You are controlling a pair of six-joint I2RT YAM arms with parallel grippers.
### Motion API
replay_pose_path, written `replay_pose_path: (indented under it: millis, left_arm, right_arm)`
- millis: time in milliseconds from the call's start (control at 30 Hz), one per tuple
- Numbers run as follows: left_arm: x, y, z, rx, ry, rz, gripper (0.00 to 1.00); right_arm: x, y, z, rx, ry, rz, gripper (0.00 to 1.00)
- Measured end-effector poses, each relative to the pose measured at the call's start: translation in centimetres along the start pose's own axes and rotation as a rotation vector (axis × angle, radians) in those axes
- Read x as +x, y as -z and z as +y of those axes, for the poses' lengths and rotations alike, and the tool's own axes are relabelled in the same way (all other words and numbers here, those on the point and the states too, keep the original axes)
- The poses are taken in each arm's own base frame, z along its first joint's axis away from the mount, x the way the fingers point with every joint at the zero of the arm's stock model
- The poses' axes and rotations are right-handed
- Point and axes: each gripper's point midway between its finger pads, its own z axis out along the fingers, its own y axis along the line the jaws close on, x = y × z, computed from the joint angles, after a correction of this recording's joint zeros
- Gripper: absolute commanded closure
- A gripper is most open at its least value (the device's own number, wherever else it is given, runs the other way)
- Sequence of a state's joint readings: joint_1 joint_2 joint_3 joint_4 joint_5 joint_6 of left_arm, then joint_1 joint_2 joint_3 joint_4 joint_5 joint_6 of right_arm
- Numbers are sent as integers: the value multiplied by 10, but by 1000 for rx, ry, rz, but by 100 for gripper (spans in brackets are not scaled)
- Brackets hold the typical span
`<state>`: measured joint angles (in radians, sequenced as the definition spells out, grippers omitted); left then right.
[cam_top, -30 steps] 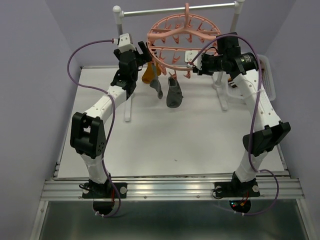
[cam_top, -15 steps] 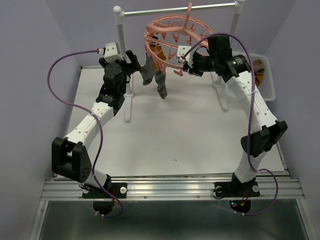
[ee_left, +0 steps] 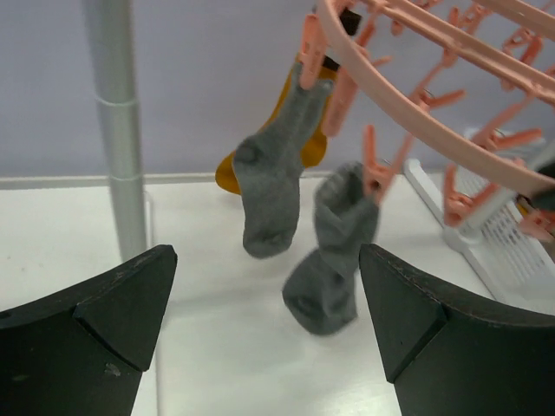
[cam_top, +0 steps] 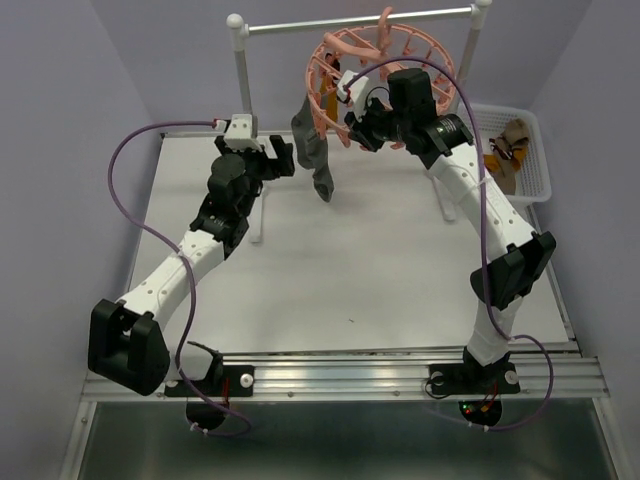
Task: Clip the socks to the hanger
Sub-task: Rotate the hanger at the clothesline.
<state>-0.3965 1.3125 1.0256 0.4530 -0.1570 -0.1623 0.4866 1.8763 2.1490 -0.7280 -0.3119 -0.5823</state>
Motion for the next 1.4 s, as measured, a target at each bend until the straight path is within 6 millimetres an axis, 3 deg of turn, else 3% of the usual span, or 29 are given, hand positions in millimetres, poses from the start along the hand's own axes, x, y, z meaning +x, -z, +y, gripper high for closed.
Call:
replay_pose_path:
  millis: [133,233,367,633,867,1000,1200,1400]
  left_arm:
    - [9,14,-34,135,-39,16,1]
    - [13,16,-47,186,-38,23,1]
    - [17,15,-56,238,-38,28,1]
    - [46,1,-66,294,-36,79,1]
    - [66,-28,-72,288,6,111,1]
    - [75,-50,-70,241,24,119,1]
    - [69,-78,-56,119,34,77,1]
    - [53,-106,-49,31,45,23,1]
  right_arm:
    - [-6,-1,-3,28,-79,-20,76]
    - [-9,-1,-2,36,-113,-29,75]
    - [-12,-2,-4,54,-151,-41,75]
    - [-17,-2,-7,69,-186,-58,73]
    - [-19,-4,-8,78,-205,-70,69]
    - [-16,-7,-6,72,-218,-71,58]
    - [-6,-14,2,46,-242,-54,43]
    - [-16,-2,8,22,-244,-84,33]
